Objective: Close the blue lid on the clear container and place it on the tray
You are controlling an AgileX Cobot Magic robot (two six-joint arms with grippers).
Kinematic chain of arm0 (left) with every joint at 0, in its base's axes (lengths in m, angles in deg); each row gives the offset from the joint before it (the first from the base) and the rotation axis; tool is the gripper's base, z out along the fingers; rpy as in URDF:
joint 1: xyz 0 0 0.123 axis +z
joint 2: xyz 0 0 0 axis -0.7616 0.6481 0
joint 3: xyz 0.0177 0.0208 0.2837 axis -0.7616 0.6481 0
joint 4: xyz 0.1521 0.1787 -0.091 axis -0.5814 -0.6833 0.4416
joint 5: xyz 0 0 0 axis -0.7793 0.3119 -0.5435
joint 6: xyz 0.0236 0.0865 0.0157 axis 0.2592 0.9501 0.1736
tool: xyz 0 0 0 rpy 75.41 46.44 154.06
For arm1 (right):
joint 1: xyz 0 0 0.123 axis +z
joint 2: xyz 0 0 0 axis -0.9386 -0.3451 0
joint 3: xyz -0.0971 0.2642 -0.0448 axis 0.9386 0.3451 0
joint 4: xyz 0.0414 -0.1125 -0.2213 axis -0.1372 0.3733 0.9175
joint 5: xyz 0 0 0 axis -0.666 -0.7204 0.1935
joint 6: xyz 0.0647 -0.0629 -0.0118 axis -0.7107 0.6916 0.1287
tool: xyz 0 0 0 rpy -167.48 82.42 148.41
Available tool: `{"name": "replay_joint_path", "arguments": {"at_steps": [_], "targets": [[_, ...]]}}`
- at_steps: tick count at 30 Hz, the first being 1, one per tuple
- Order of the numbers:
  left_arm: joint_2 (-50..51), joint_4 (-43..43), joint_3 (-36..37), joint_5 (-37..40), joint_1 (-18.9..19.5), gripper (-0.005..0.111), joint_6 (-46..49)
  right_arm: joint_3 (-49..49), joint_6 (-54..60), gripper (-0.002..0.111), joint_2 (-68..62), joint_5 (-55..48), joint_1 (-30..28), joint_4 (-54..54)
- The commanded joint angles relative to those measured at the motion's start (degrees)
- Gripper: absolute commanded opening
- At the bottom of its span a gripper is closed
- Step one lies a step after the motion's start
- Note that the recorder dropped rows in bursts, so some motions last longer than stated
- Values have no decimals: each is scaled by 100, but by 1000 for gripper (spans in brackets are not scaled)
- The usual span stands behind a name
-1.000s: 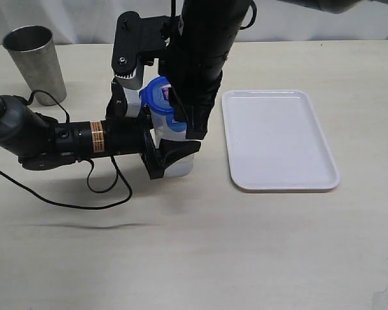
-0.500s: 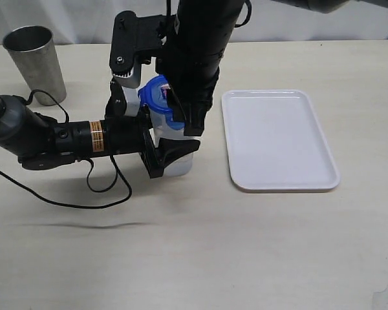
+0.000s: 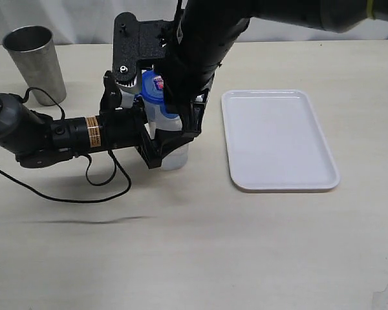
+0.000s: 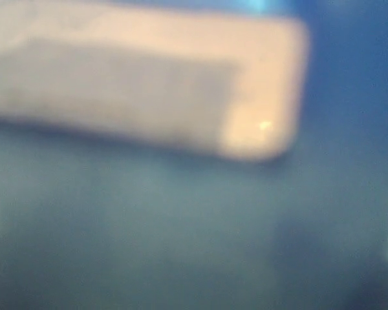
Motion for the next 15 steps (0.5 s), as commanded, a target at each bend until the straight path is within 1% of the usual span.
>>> {"name": "replay_joint_path", "arguments": {"at_steps": [1,5,10,15], "targets": [[-13,-366,13,-290,-77,0,0,699,-75,37,-718,443,-46,-39],[-13,-403,13,-290,-77,0,-22,885,-75,37,-718,766,-46,53],[-13,-441,13,-290,-77,0,-22,897,-153,33,-718,636,-46,53],[-13,-439,13,-290,-77,0,5,897,-162,34,-651,467,-46,-94]]}}
